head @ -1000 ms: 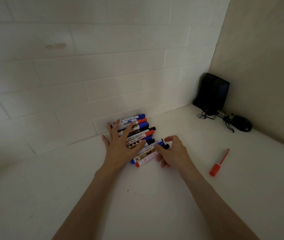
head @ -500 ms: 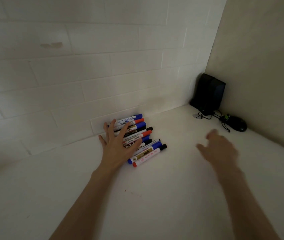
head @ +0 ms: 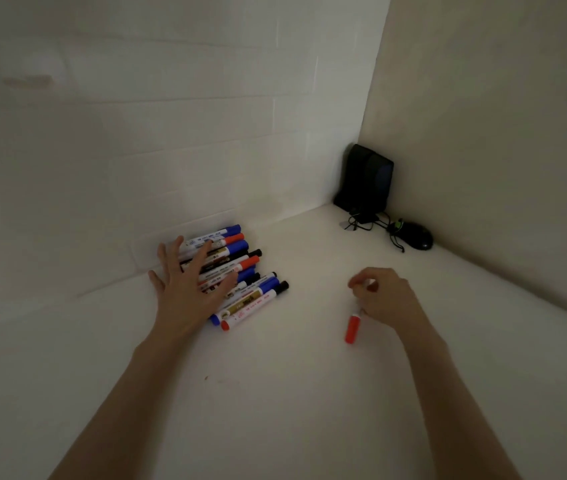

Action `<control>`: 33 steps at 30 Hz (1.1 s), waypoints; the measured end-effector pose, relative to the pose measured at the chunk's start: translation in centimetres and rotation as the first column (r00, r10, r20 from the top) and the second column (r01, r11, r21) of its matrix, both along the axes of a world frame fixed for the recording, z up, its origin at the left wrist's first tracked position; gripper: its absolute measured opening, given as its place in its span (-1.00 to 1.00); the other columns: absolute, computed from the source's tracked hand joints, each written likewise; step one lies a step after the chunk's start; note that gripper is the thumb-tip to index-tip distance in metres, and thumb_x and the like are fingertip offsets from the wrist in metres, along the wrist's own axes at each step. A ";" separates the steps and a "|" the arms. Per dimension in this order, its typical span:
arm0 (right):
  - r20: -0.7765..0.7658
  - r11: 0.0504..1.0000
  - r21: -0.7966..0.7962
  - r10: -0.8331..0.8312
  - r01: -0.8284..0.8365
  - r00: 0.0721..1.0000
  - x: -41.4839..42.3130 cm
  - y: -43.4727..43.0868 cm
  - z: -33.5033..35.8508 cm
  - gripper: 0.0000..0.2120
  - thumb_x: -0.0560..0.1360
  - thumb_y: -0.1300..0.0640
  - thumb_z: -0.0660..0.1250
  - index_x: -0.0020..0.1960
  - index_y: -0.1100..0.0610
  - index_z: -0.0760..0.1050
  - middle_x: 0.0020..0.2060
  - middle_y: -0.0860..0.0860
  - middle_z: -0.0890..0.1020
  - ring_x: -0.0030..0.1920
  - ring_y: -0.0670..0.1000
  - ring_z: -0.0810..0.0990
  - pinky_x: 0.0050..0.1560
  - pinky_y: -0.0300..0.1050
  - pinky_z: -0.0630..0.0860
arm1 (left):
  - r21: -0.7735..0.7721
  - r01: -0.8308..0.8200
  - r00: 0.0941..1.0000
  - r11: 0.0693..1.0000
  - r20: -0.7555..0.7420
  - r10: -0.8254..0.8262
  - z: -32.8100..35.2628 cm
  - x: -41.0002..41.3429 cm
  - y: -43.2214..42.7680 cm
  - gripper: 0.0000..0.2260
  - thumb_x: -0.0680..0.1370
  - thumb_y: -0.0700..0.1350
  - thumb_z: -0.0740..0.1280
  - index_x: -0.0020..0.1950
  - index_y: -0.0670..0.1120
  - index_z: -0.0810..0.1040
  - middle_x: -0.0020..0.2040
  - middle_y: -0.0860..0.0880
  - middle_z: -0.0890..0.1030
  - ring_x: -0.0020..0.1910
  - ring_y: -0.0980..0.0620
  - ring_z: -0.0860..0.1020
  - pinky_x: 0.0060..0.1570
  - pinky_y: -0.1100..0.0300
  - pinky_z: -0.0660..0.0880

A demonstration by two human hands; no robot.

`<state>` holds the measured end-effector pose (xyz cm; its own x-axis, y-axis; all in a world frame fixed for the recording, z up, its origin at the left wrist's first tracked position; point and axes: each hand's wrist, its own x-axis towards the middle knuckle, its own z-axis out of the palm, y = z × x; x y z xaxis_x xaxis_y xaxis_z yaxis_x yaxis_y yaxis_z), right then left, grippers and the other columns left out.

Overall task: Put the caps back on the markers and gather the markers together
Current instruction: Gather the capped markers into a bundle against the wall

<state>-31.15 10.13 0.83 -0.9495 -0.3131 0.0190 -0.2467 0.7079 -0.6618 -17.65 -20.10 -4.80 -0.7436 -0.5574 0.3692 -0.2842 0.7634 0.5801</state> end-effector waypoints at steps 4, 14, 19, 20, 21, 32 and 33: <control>0.069 0.926 -0.345 0.186 -0.152 0.980 1.0 -3.2 0.6 -0.87 0.59 0.12 0.35 0.08 0.03 0.66 -0.18 0.02 0.68 -0.28 -0.07 0.62 -0.18 -0.18 0.59 | -0.004 0.001 1.000 1.000 -0.026 -0.001 0.1 0.1 0.0 -0.21 0.39 0.50 0.16 0.56 0.19 0.18 0.60 0.05 -0.08 0.58 -0.06 -0.24 0.48 -0.28 -0.21; 0.190 0.762 -0.640 0.279 -0.096 0.942 2.2 -9.6 1.5 -0.76 0.63 0.24 0.27 0.21 0.08 0.64 -0.10 0.09 0.74 -0.18 -0.01 0.70 -0.13 -0.25 0.62 | 0.383 0.011 0.949 0.924 -0.296 0.111 0.4 0.1 -1.1 -0.41 0.54 0.31 0.17 0.50 0.06 0.28 0.51 0.03 0.19 0.46 0.00 0.32 0.43 -0.11 0.32; 0.152 0.820 -0.531 0.339 -0.213 0.928 3.2 -12.3 1.1 -0.79 0.64 0.20 0.27 0.18 0.08 0.64 -0.09 0.03 0.73 -0.25 -0.09 0.71 -0.32 -0.32 0.58 | 0.414 -0.007 0.923 0.910 -0.348 0.165 0.7 0.6 -1.1 -0.57 0.65 0.13 0.17 0.48 0.01 0.31 0.45 0.02 0.27 0.33 0.06 0.44 0.35 0.06 0.41; 0.144 0.828 -0.503 0.360 -0.245 0.922 3.4 -12.7 1.0 -0.80 0.63 0.20 0.28 0.17 0.09 0.64 -0.07 0.03 0.72 -0.25 -0.10 0.71 -0.34 -0.32 0.57 | 0.419 -0.005 0.922 0.908 -0.349 0.166 0.7 0.6 -1.1 -0.58 0.65 0.13 0.17 0.47 0.01 0.31 0.45 0.02 0.27 0.32 0.06 0.45 0.33 0.08 0.43; 0.135 0.837 -0.474 0.375 -0.273 0.917 3.6 -13.1 0.9 -0.81 0.63 0.20 0.29 0.16 0.09 0.64 -0.06 0.02 0.72 -0.25 -0.11 0.71 -0.34 -0.33 0.56 | 0.418 0.000 0.923 0.908 -0.349 0.161 0.5 0.5 -1.2 -0.58 0.65 0.14 0.17 0.47 0.02 0.32 0.44 0.03 0.28 0.31 0.06 0.46 0.31 0.06 0.44; 0.004 0.910 -0.216 0.363 -0.354 0.932 4.1 -15.8 -0.8 -0.89 0.59 -0.01 0.36 0.09 -0.05 0.53 -0.16 -0.06 0.68 -0.26 -0.11 0.67 -0.30 -0.26 0.56 | 0.301 -0.026 0.949 0.953 -0.291 0.118 -0.5 -0.3 -1.6 -0.38 0.48 0.33 0.09 0.45 0.02 0.31 0.45 0.00 0.25 0.40 -0.02 0.35 0.40 -0.10 0.34; -0.006 0.913 -0.198 0.363 -0.357 0.932 4.1 -15.8 -0.9 -0.89 0.59 -0.01 0.35 0.10 -0.05 0.54 -0.17 -0.06 0.67 -0.26 -0.12 0.66 -0.31 -0.28 0.53 | 0.293 -0.025 0.951 0.956 -0.287 0.113 -0.6 -0.4 -1.6 -0.37 0.48 0.32 0.09 0.45 0.01 0.31 0.46 0.00 0.24 0.40 -0.02 0.34 0.41 -0.10 0.33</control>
<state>-27.02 -5.71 -0.05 -0.7742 -0.6270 0.0865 -0.4387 0.4330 -0.7874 -18.03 -21.67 -5.36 -0.5799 -0.7170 0.3868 -0.1116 0.5403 0.8340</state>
